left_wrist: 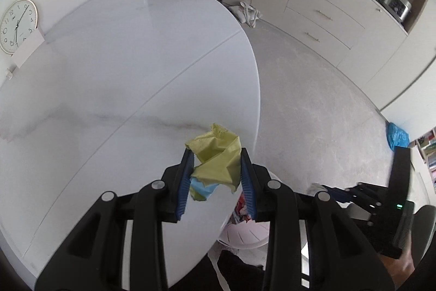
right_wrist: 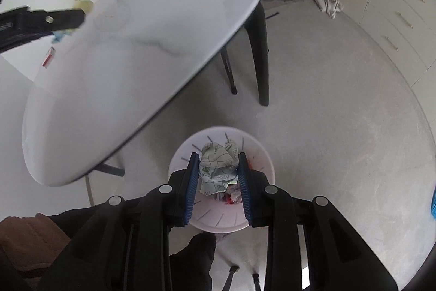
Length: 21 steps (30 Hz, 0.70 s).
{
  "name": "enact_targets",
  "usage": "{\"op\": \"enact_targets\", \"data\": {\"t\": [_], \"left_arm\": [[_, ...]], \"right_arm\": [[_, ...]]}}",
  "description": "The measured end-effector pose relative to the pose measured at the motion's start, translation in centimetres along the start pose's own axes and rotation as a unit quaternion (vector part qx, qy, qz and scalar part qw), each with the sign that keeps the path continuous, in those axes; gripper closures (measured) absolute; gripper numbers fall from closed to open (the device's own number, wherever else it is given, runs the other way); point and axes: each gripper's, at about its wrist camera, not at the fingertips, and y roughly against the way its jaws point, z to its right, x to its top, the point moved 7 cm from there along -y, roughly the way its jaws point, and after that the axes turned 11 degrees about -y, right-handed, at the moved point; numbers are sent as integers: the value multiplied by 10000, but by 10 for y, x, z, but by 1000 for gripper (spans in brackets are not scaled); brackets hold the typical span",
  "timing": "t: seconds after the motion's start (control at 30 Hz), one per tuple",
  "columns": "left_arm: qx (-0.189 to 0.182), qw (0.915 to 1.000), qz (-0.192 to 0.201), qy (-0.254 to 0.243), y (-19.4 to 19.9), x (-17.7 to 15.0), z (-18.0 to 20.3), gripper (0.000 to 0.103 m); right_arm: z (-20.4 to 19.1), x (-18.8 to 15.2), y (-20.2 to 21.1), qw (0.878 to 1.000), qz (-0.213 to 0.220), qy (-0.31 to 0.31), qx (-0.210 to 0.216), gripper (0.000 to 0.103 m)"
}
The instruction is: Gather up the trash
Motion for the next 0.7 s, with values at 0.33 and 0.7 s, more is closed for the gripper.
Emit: {"op": "enact_targets", "data": {"t": [0.33,0.7], "left_arm": [[55,9957,-346,-853,-18,-37,58,70],[-291,9826,-995,-1538,-92,-74,119,69]], "right_arm": [[32,-46,-75,9963,-583,-632,-43,19],[113,-59,25,9883,105,-1357,-694,8]]}}
